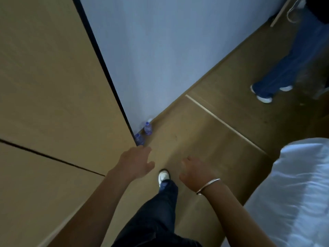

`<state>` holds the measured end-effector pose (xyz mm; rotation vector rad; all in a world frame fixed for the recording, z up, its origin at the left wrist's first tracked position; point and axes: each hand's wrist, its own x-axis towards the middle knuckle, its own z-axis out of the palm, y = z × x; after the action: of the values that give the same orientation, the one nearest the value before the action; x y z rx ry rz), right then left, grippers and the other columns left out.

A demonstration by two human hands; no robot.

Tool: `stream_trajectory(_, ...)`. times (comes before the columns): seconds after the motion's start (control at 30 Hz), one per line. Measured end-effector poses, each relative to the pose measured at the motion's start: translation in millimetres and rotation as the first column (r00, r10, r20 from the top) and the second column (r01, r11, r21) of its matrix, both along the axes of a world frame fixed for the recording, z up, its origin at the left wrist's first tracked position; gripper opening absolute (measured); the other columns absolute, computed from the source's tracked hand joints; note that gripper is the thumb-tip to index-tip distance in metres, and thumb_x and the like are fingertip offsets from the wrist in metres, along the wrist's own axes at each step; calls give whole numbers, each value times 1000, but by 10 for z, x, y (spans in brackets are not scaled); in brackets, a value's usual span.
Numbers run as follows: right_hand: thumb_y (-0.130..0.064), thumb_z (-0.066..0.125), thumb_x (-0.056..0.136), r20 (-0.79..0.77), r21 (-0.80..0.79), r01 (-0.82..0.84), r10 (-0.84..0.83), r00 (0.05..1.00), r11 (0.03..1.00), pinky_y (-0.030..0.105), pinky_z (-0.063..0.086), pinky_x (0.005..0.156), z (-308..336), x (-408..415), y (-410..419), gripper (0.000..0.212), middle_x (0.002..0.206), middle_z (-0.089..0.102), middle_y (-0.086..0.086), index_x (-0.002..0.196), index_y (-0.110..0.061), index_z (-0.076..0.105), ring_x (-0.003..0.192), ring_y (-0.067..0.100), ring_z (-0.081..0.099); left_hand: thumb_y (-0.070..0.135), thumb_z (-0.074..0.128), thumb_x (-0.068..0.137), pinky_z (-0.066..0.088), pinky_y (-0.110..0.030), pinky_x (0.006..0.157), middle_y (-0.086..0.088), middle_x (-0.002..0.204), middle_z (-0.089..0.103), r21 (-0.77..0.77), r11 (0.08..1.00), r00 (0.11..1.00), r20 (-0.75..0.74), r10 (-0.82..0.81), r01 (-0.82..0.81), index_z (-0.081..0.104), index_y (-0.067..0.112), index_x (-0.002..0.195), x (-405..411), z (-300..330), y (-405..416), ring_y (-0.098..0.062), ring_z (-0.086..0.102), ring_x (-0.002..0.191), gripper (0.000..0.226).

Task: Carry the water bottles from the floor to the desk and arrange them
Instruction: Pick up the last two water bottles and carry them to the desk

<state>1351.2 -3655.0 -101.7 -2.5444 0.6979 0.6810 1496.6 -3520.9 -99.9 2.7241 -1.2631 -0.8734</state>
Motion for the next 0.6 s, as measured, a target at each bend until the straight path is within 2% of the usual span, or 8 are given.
stream_trajectory(0.17, -25, 42, 93, -46, -37, -123, 122, 992, 992, 35, 38, 88, 42, 477, -740, 32, 121, 50, 14, 116, -5, 47, 111, 31, 48, 41, 48, 90, 40, -38, 100, 1, 135, 47, -10, 998, 995, -69, 69, -70, 39, 21, 137, 443, -195, -770, -21, 46, 123, 51)
stream_trajectory(0.23, -26, 42, 93, -53, -58, -201, 198, 979, 978, 36, 38, 90, 47, 685, -1044, 35, 123, 49, 14, 121, -5, 46, 113, 30, 47, 41, 49, 90, 42, -39, 98, -1, 132, 49, -19, 992, 988, -91, 122, -124, 41, 20, 133, 633, -218, -1050, -22, 48, 119, 49)
stream_trajectory(0.43, -32, 45, 92, 133, -106, -290, 303, 944, 951, 36, 39, 97, -167, 1324, -1756, 41, 125, 52, 8, 126, -9, 47, 114, 26, 46, 41, 52, 88, 44, -39, 96, -3, 132, 52, -15, 970, 970, -30, 240, -241, 40, 19, 135, 1060, -235, -1502, -24, 50, 120, 53)
stream_trajectory(0.6, -33, 45, 91, 140, -63, -441, 445, 884, 896, 34, 40, 95, -474, 1825, -2195, 40, 123, 53, 6, 125, -11, 49, 112, 24, 47, 42, 49, 89, 42, -38, 97, -1, 132, 52, 74, 933, 936, 18, 352, -352, 35, 23, 138, 1293, -441, -1770, -24, 48, 122, 55)
